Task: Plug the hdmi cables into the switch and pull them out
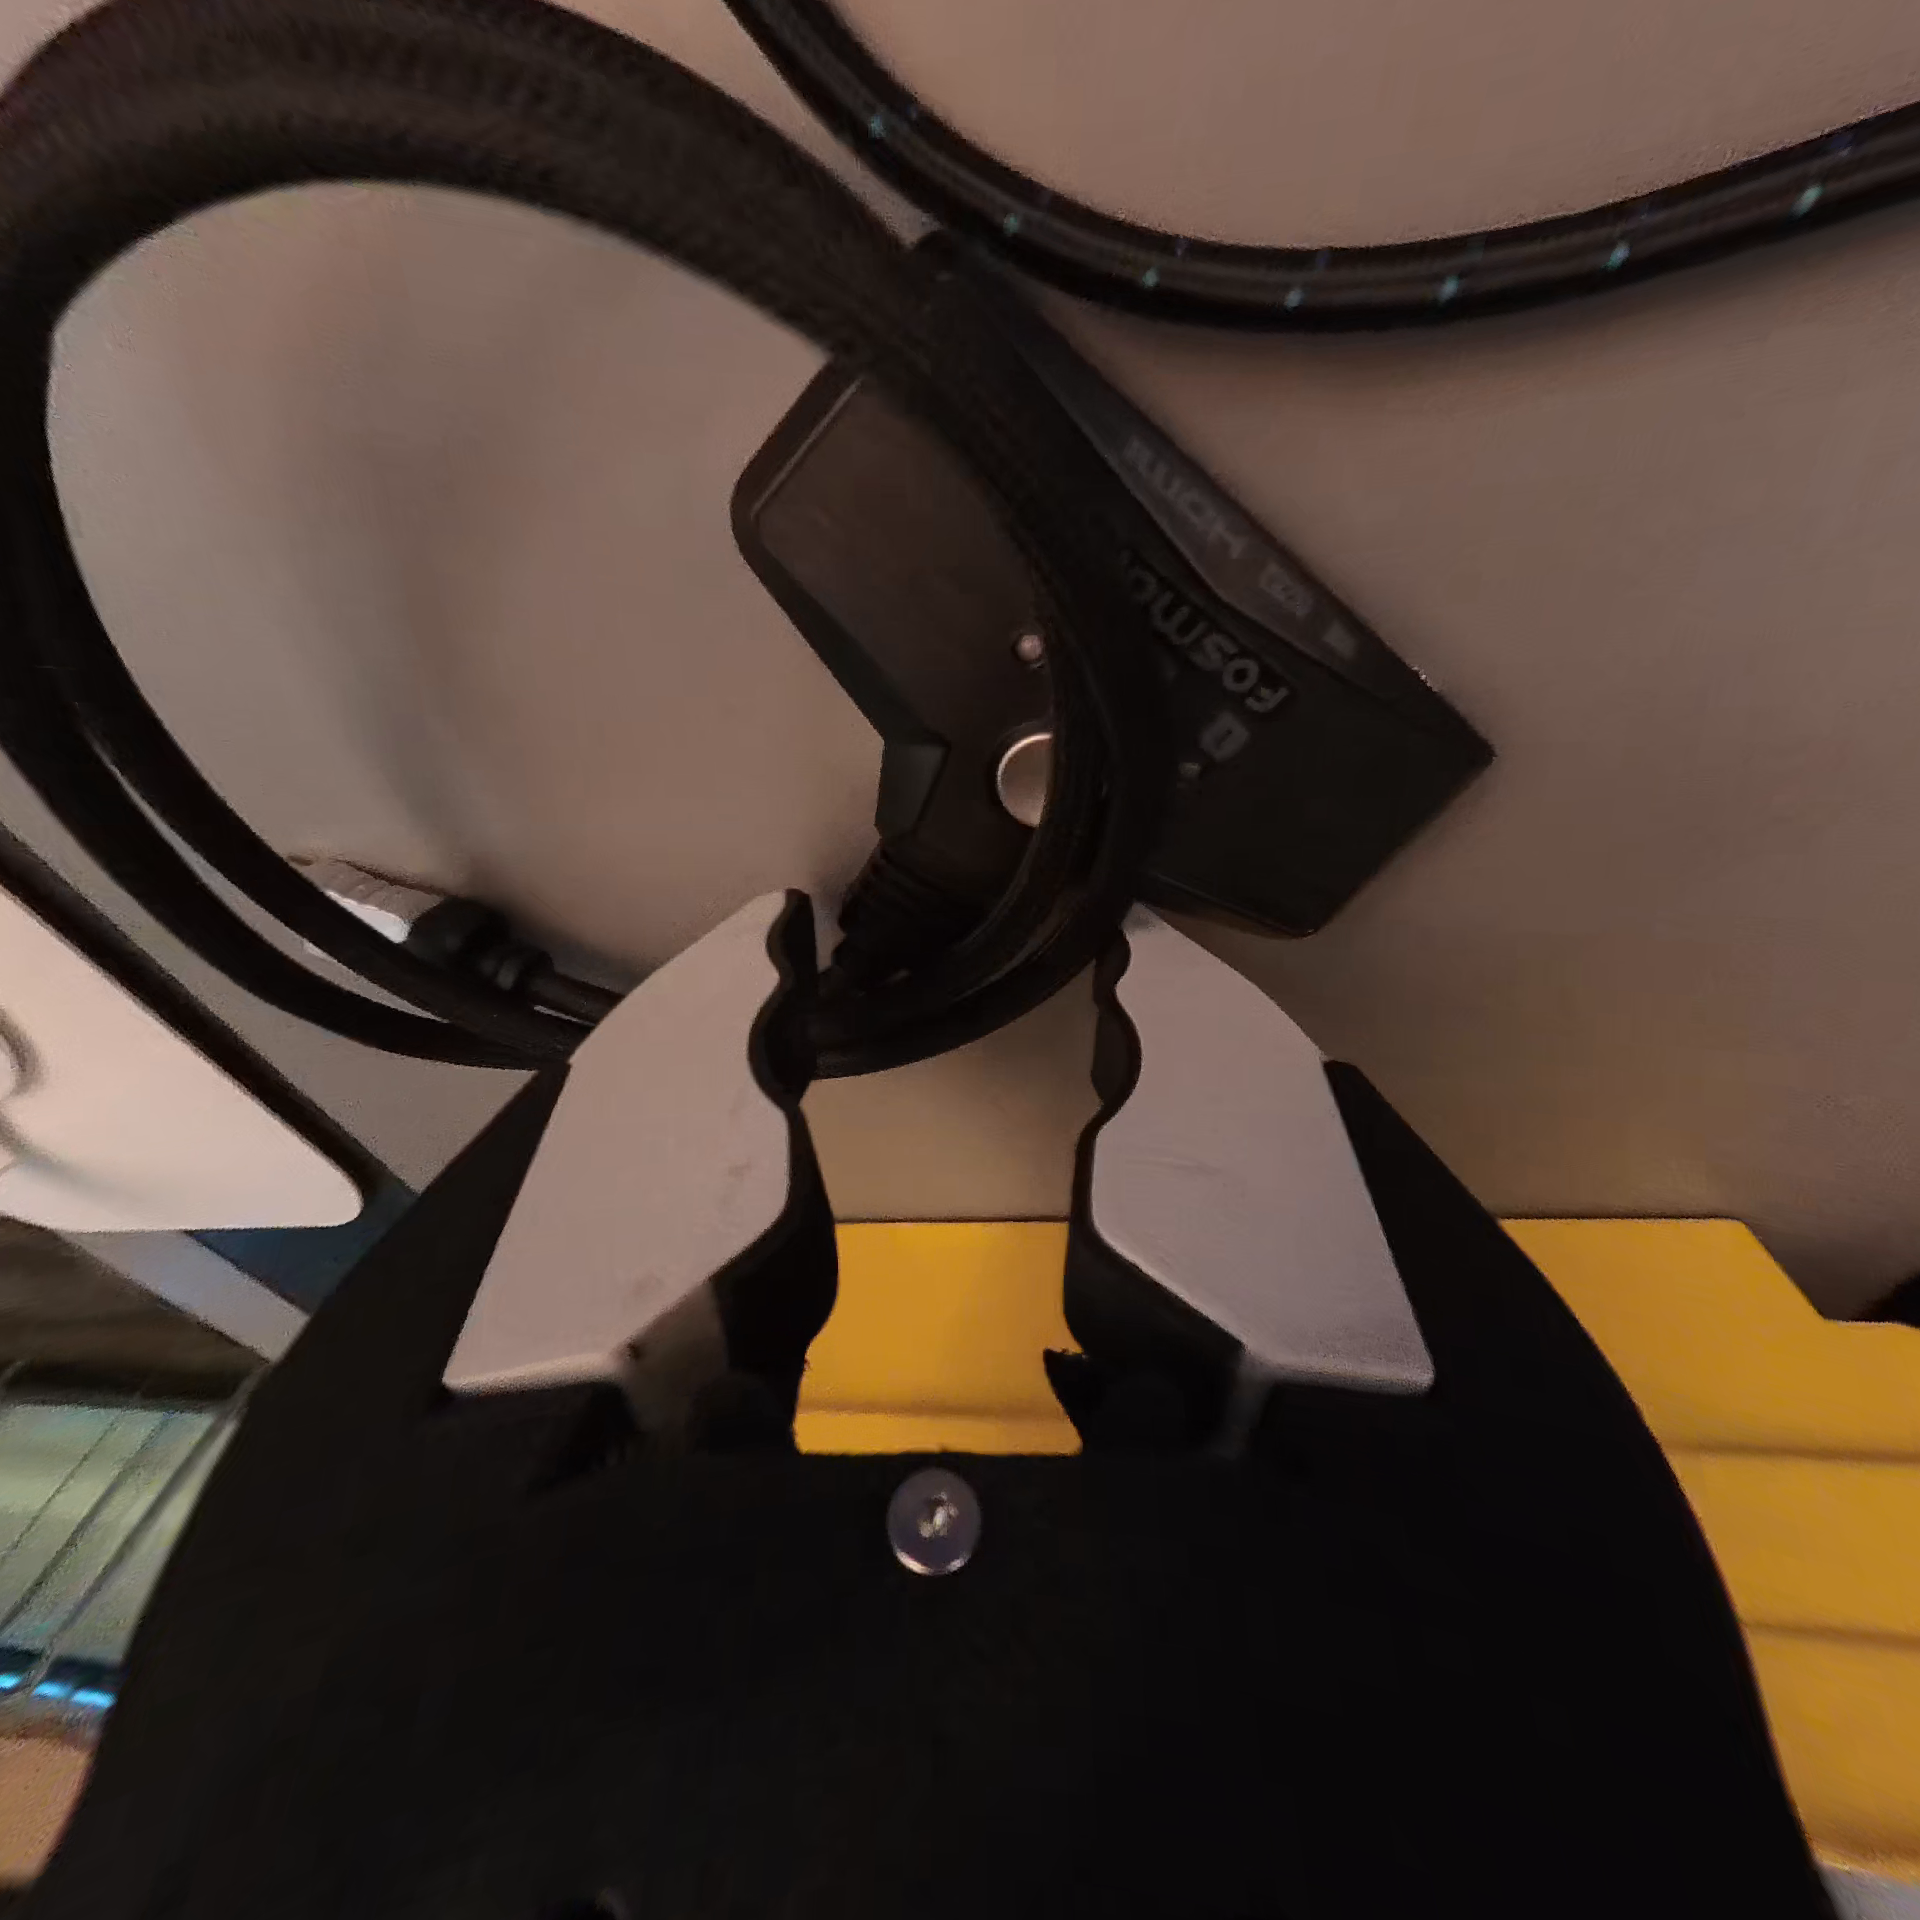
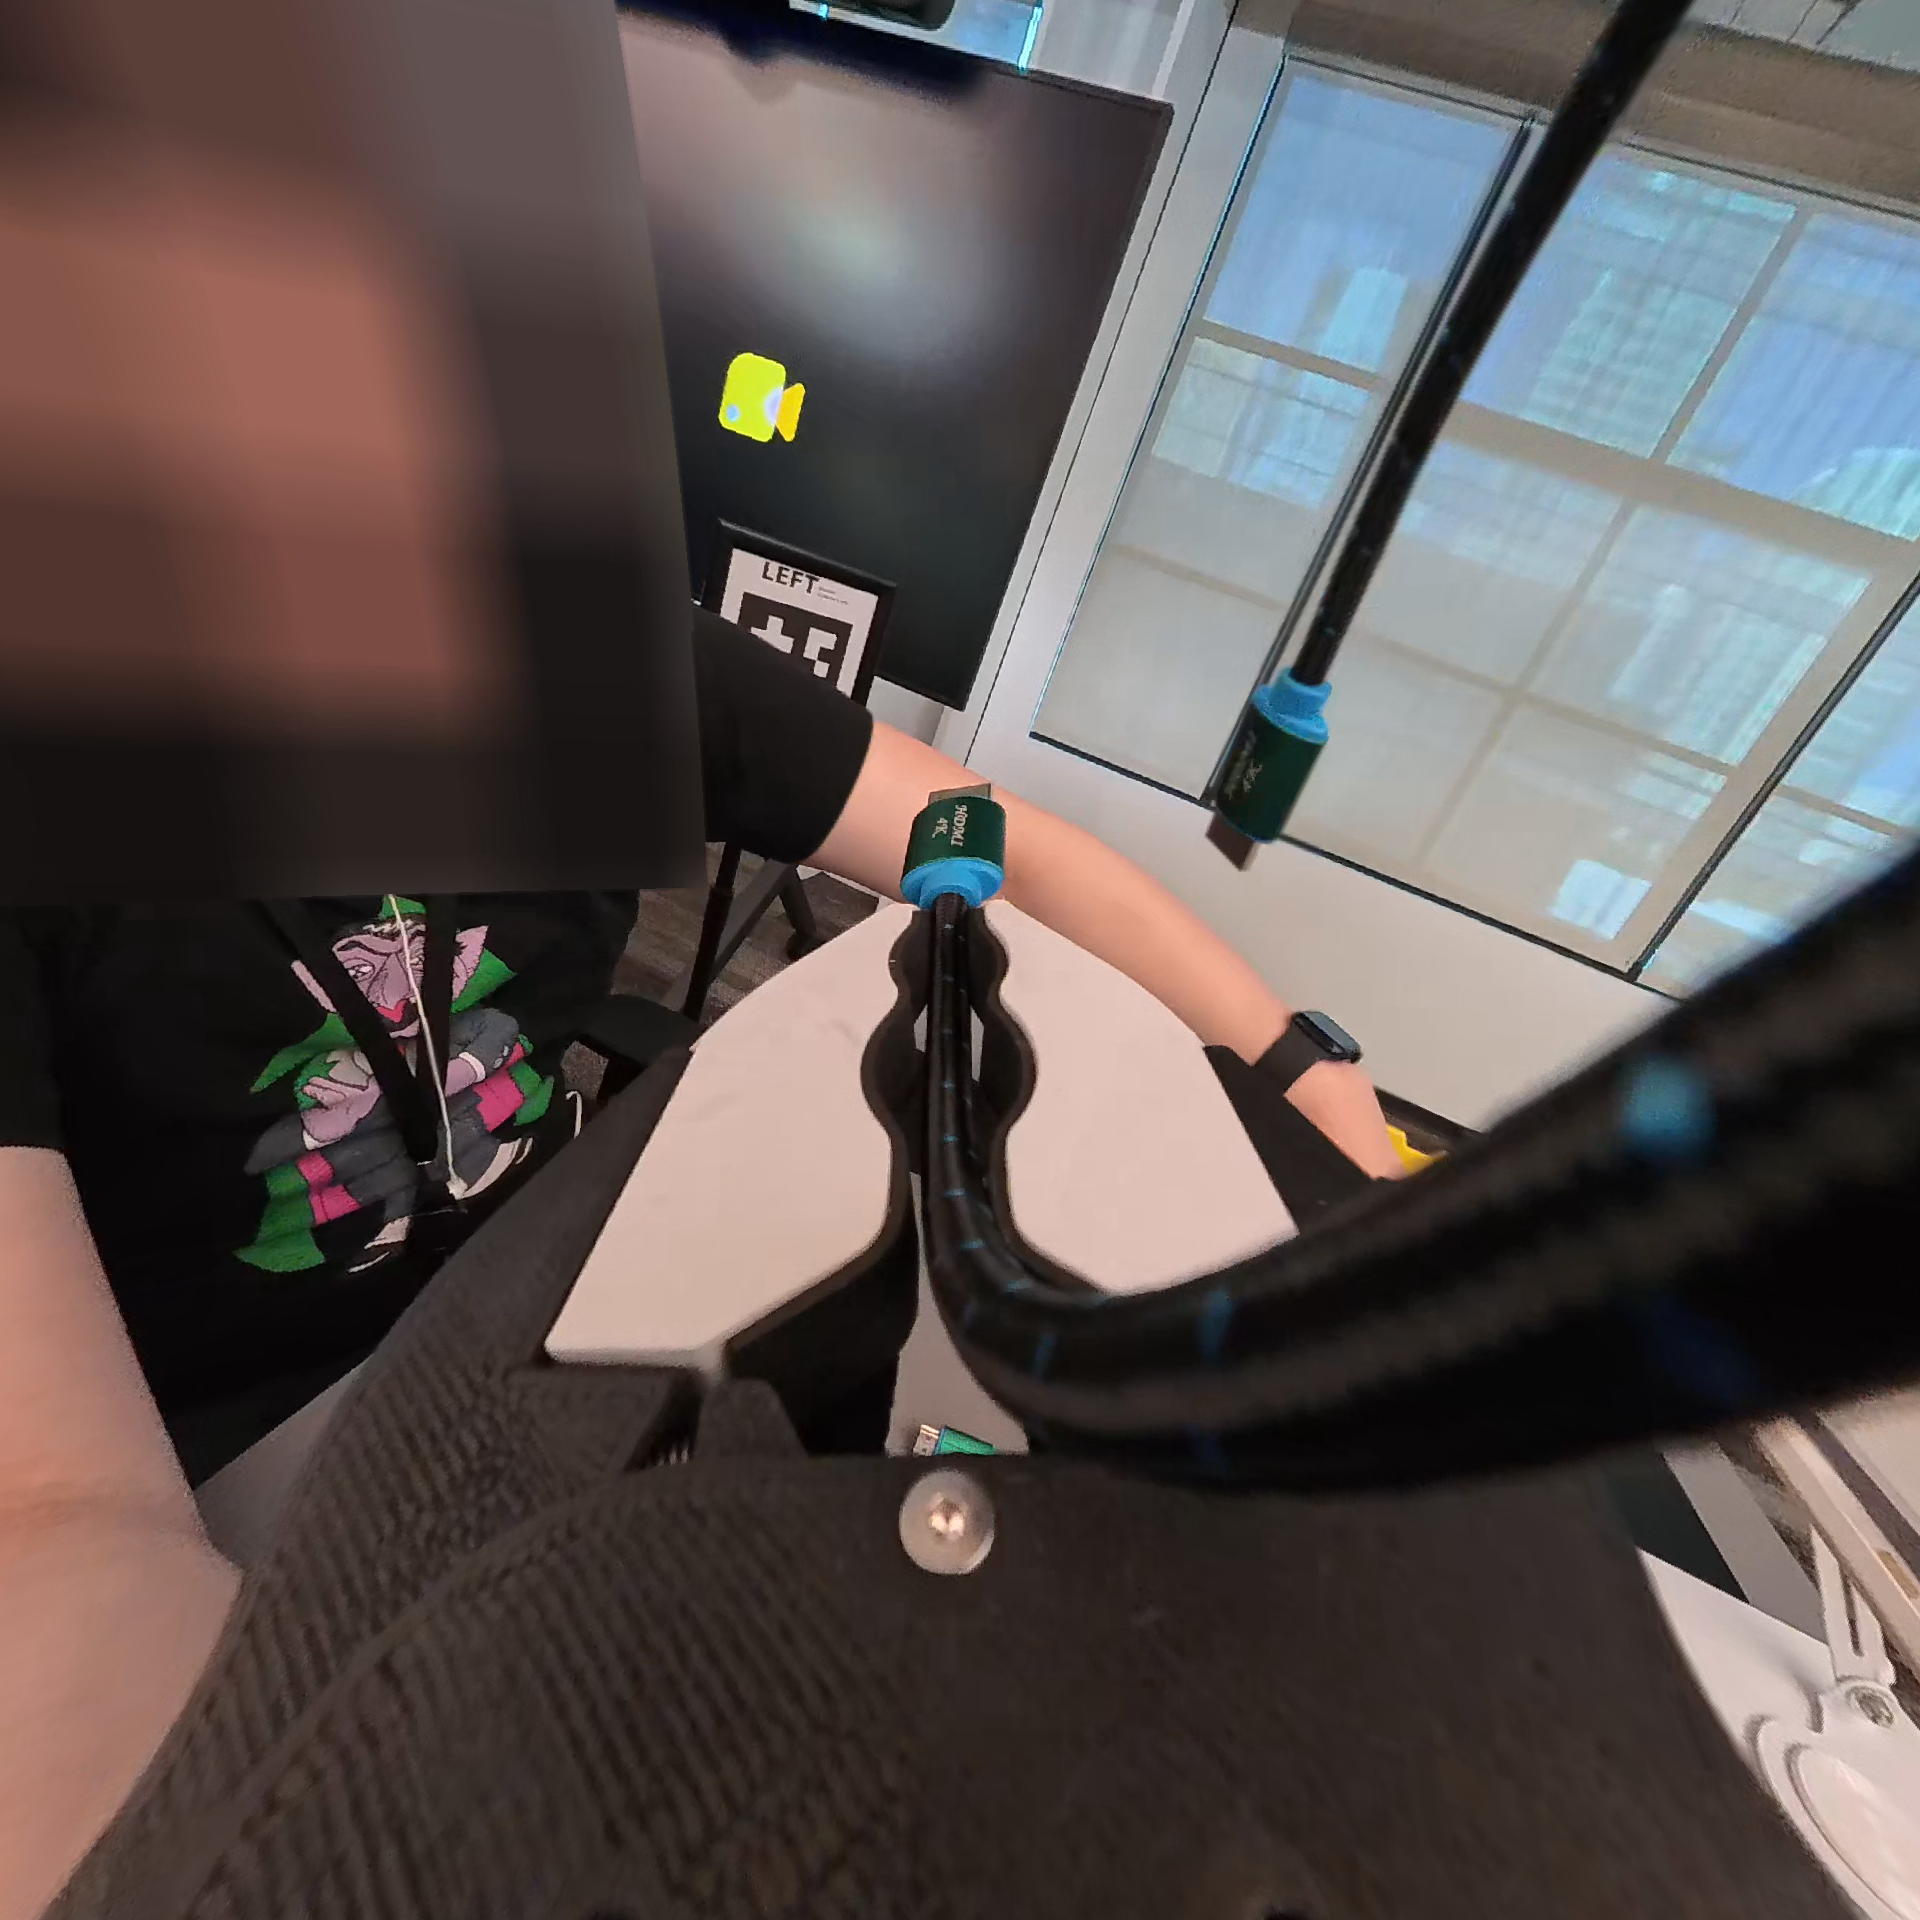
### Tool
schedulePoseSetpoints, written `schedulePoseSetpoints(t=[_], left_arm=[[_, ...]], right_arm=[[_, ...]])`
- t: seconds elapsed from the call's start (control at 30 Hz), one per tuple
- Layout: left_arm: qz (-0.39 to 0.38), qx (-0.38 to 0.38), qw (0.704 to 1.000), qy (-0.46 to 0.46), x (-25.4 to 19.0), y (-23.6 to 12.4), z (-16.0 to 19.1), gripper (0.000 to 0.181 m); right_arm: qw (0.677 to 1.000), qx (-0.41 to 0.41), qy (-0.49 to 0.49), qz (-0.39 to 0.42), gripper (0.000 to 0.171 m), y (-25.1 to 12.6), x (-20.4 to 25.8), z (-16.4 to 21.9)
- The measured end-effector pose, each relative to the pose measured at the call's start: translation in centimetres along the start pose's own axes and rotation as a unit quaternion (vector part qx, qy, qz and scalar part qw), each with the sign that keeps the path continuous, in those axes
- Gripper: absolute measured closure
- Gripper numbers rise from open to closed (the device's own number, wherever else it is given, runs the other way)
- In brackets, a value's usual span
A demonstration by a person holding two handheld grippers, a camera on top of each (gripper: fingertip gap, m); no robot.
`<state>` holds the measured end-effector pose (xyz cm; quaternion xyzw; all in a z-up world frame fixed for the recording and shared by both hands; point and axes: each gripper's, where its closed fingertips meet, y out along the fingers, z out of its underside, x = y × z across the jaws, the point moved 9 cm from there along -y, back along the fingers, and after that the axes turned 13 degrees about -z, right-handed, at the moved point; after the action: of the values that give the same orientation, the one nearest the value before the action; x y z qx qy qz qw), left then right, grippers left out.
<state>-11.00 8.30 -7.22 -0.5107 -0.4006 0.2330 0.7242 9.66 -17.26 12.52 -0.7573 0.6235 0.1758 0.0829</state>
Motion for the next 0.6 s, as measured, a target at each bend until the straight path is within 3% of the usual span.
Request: schedulePoseSetpoints(t=[0.23,0.43,0.6], left_arm=[[0.066,-0.009,0.995,-0.072,0.3,0.3,0.1,0.139],[0.074,0.082,0.98,-0.166,-1.0,-0.1,0.0,0.147],[0.104,0.086,0.963,-0.231,-2.6,-0.6,0.6,0.157]], right_arm=[[1.0,0.0,0.002,0.004,0.164,-0.5,0.1,0.1],[1.0,0.004,0.003,0.01,0.163,-0.4,0.1,0.2],[1.0,0.01,0.0,0.012,0.163,-0.3,0.2,0.1]])
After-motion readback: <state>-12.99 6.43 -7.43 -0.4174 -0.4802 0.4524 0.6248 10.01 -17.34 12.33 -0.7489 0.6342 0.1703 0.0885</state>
